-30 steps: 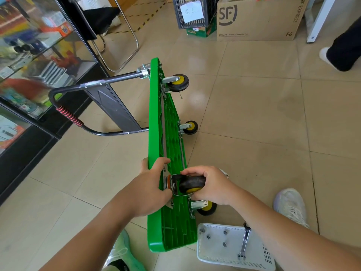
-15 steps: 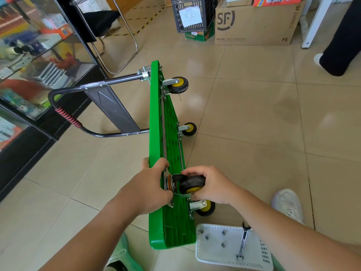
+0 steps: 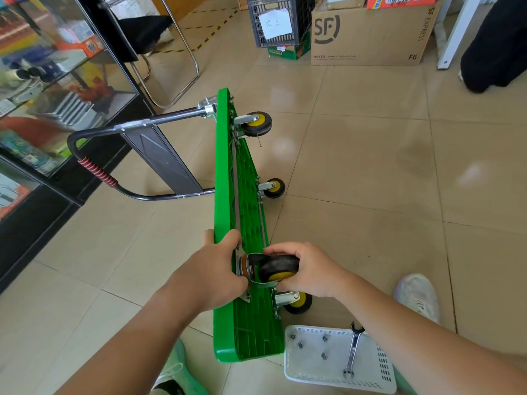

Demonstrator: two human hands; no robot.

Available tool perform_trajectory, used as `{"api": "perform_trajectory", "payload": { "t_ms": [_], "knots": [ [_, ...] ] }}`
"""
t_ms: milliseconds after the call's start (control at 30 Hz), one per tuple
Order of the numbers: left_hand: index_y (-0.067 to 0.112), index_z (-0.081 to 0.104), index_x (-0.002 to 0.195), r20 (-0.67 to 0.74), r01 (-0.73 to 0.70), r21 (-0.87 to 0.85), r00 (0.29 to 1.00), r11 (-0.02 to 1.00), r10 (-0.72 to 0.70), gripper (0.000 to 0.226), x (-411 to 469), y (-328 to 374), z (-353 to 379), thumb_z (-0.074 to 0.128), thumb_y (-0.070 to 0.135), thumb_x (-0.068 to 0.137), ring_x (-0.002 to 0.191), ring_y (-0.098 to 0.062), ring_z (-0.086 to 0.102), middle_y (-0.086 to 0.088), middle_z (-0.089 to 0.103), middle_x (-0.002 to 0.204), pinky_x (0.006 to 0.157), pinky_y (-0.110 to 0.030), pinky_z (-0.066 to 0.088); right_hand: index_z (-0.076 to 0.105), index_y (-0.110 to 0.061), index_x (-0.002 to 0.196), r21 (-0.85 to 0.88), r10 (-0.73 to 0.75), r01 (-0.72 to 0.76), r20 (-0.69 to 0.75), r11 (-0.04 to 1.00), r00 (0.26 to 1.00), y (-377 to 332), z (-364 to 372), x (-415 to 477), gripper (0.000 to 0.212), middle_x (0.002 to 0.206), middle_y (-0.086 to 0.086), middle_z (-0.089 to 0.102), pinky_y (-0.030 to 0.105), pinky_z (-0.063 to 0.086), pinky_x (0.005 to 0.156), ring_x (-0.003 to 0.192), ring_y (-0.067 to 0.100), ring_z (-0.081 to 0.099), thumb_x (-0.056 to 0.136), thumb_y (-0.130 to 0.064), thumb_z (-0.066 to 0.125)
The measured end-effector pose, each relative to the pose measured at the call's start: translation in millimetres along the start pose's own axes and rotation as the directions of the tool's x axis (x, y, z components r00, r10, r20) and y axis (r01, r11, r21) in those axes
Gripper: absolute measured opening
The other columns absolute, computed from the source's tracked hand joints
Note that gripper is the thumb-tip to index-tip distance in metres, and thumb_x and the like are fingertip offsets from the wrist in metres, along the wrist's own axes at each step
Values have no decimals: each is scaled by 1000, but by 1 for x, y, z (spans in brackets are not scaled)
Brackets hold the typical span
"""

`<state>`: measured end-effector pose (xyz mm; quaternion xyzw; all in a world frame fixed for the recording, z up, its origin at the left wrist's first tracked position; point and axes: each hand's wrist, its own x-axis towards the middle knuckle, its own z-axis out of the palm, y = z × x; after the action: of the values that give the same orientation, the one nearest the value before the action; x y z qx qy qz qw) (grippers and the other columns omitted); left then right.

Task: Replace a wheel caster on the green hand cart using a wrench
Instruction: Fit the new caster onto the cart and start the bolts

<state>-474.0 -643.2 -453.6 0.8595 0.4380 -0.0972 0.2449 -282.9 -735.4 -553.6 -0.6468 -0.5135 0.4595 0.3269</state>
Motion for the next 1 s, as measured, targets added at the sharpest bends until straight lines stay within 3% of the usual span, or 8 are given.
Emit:
{"api": "perform_trajectory", "payload": {
  "t_ms": [233, 333, 433, 567, 667, 733, 867, 1000],
  "knots": [
    [36, 36, 116, 2, 12, 7, 1000, 1000, -12, 44, 1, -1, 2, 66, 28, 85, 69, -19, 59, 3, 30, 108, 57, -25, 43, 58, -49, 131, 5, -16, 17, -60, 1000, 998, 8, 1, -8, 78, 124, -22, 65, 33, 51, 104, 113, -1, 63, 67, -17, 90],
    [34, 36, 116, 2, 18, 9, 1000, 1000, -18, 43, 1, -2, 2, 66, 27, 85, 68, -20, 59, 2, 30, 109, 57, -26, 43, 56, -49, 133, 9, -7, 8, -84, 1000, 996, 10, -1, -14, 80, 125, -23, 64, 25, 49, 103, 113, -4, 61, 69, -14, 90],
    [33, 36, 116, 15, 14, 7, 1000, 1000, -14, 44, 2, -2, 2, 67, 27, 85, 69, -22, 60, 1, 30, 109, 57, -25, 45, 53, -46, 136, 24, 7, -4, -113, 1000, 994, 13, -5, -24, 82, 122, -30, 61, 11, 45, 96, 109, -16, 57, 72, -10, 89],
    [32, 35, 117, 40, 18, 17, 999, 1000, -18, 47, 2, -3, 1, 69, 28, 83, 72, -25, 59, -2, 31, 110, 62, -31, 48, 47, -41, 139, 105, 51, -28, -223, 994, 974, 31, -7, -44, 85, 130, -25, 58, 16, 46, 101, 117, -11, 56, 72, -11, 89],
    [32, 36, 117, 40, 29, 25, 999, 999, -30, 49, 3, -3, -1, 70, 28, 82, 72, -27, 59, -4, 31, 110, 67, -35, 50, 42, -40, 141, 179, 158, -101, -337, 979, 928, 65, 5, -64, 85, 128, -25, 58, 12, 48, 93, 112, -8, 60, 75, -10, 87],
    [30, 36, 117, 44, 28, 23, 999, 999, -29, 48, 3, -3, -1, 70, 27, 83, 72, -26, 58, -5, 31, 111, 66, -34, 47, 46, -43, 133, 194, 234, -171, -373, 966, 898, 93, 21, -78, 77, 119, -20, 64, 14, 50, 89, 103, -4, 65, 75, -11, 87],
    [28, 37, 119, 45, 18, 8, 999, 1000, -18, 48, 3, 0, -3, 70, 26, 84, 73, -24, 56, -4, 31, 112, 64, -31, 44, 58, -38, 110, 122, 333, -310, -306, 943, 892, 144, 62, -93, 51, 96, -7, 70, 21, 52, 80, 84, 10, 67, 77, -10, 84],
    [30, 37, 120, 43, 20, 2, 999, 1000, -21, 49, 4, 1, -3, 71, 27, 84, 77, -21, 56, -2, 32, 112, 64, -27, 43, 62, -39, 90, 0, 399, -406, -186, 914, 898, 182, 100, -85, 35, 81, -6, 65, 17, 46, 70, 73, 6, 61, 78, -15, 83]
  ]
}}
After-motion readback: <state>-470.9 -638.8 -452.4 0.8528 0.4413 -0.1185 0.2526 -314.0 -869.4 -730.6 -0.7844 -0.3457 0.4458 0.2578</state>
